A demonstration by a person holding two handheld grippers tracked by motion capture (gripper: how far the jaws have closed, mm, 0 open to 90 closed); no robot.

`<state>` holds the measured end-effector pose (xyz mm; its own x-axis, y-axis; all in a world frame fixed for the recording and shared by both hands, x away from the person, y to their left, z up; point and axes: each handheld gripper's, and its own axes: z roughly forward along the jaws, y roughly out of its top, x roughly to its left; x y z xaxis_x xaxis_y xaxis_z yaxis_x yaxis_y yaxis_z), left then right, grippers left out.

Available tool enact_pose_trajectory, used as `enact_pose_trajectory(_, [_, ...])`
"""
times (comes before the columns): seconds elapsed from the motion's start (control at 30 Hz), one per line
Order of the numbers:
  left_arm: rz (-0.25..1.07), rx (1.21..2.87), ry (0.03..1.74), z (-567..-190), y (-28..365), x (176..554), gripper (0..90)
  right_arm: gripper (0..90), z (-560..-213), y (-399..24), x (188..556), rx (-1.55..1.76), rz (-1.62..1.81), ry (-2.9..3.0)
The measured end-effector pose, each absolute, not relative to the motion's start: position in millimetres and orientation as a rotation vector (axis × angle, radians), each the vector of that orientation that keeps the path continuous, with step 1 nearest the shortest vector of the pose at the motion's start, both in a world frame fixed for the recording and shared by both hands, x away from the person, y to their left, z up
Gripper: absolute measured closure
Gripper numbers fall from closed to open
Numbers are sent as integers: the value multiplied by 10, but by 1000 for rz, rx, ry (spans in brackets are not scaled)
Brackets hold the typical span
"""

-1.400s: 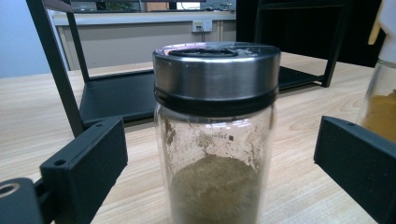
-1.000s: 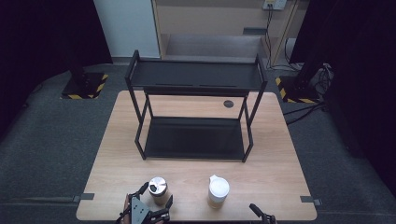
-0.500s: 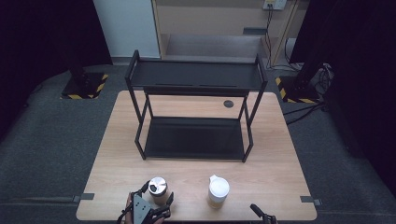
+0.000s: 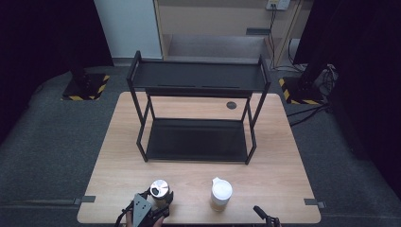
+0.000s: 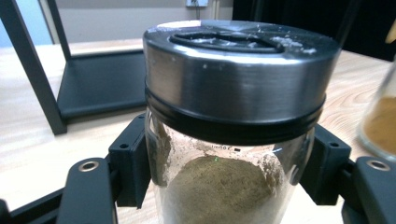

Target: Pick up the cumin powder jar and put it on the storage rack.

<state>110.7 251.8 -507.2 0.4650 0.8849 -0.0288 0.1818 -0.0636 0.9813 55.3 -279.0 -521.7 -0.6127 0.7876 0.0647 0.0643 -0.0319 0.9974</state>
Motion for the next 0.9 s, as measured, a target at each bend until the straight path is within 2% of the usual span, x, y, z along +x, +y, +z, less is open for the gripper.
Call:
enact_pose_trajectory(0.43, [766, 1527, 900, -4364, 2606, 1010, 299, 58, -5177, -2731, 515, 895, 1718, 1680])
enact_pose_trajectory(0.9, [747, 1494, 828, -3595, 2765, 1234, 300, 61, -5086, -2719, 405, 919, 1694, 1684])
